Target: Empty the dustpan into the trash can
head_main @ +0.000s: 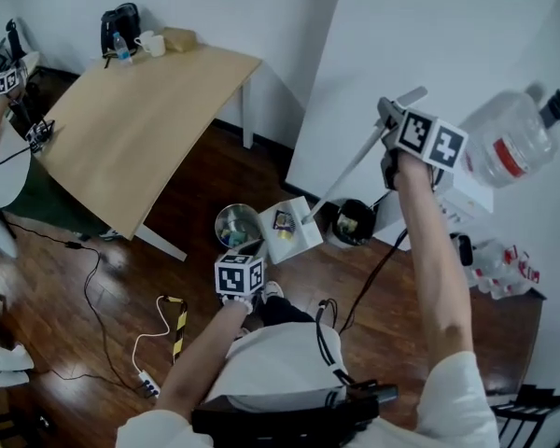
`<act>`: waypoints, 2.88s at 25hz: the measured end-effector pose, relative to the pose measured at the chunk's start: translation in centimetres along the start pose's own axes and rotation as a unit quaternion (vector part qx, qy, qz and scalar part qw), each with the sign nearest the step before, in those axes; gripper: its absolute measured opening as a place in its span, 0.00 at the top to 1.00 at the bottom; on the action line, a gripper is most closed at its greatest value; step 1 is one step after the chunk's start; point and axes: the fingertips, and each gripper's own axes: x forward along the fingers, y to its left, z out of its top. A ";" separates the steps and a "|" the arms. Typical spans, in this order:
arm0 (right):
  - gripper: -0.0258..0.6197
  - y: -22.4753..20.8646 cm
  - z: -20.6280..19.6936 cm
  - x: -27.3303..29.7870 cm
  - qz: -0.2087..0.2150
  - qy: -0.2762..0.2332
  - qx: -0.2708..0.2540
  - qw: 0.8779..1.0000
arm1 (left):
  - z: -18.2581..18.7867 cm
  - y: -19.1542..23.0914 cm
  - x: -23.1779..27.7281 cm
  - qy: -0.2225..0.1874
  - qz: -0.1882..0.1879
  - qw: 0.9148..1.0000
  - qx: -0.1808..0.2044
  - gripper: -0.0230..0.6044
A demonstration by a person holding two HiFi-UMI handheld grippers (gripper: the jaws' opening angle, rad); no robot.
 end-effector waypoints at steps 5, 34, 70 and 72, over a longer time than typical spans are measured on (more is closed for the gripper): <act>0.78 2.1 1.2 4.7 0.028 -0.002 -0.003 1.000 | 2.2 2.4 0.8 -0.015 0.025 0.999 -0.027 0.97; 0.80 18.1 -7.6 21.2 0.192 -0.033 -0.127 0.973 | 5.5 13.8 -0.6 -0.045 0.133 0.981 -0.136 0.97; 0.81 23.2 -18.8 0.9 0.229 -0.072 -0.354 0.904 | 6.0 6.9 -8.3 -0.111 0.066 0.988 -0.085 0.97; 0.81 23.6 -19.3 0.3 0.231 -0.072 -0.358 0.902 | 5.4 6.7 -8.6 -0.111 0.066 0.988 -0.087 0.97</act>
